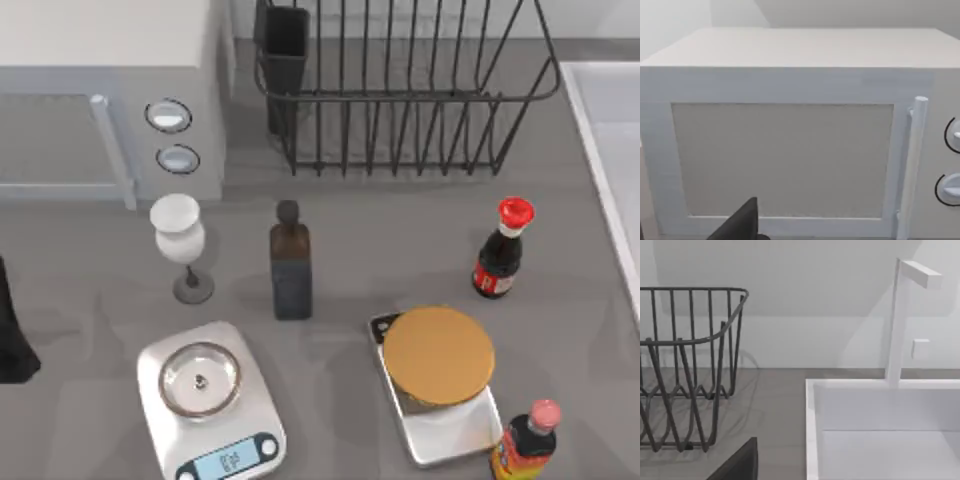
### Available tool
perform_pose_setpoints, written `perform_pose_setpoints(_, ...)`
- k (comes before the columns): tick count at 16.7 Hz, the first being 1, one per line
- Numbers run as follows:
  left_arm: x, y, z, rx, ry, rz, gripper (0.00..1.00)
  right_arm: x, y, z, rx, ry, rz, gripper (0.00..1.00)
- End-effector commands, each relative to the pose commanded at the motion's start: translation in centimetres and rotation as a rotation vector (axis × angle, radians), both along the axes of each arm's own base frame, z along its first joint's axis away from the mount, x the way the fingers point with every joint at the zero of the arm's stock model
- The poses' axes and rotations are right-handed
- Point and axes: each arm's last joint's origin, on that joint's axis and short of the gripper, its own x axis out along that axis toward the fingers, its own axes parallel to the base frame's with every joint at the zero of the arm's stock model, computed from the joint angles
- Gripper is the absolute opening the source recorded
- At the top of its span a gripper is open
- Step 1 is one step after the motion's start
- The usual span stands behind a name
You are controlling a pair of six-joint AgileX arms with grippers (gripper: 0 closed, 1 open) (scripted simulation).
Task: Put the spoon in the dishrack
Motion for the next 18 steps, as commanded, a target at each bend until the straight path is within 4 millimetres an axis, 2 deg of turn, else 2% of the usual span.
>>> perform_pose_setpoints(4, 0.0, 0.0, 0.0, 0.0, 0.0, 0.0, 1.0, 0.0, -0.2, 0.5, -0.029, 0.033, -0.017, 1.0)
perform_pose_setpoints(7, 0.0, 0.0, 0.0, 0.0, 0.0, 0.0, 1.0, 0.3, -0.9, 2.0, -0.122, 0.166, -0.073, 1.0)
perform_pose_setpoints(10, 0.0, 0.0, 0.0, 0.0, 0.0, 0.0, 1.0, 1.4, -2.2, 3.5, -0.239, 0.414, -0.127, 1.0)
perform_pose_setpoints(13, 0.0, 0.0, 0.0, 0.0, 0.0, 0.0, 1.0, 3.4, -4.3, 4.4, -0.329, 0.744, -0.129, 1.0)
perform_pose_setpoints(18, 0.0, 0.0, 0.0, 0.0, 0.0, 0.0, 1.0, 6.8, -9.1, 4.3, -0.358, 1.243, 0.014, 1.0)
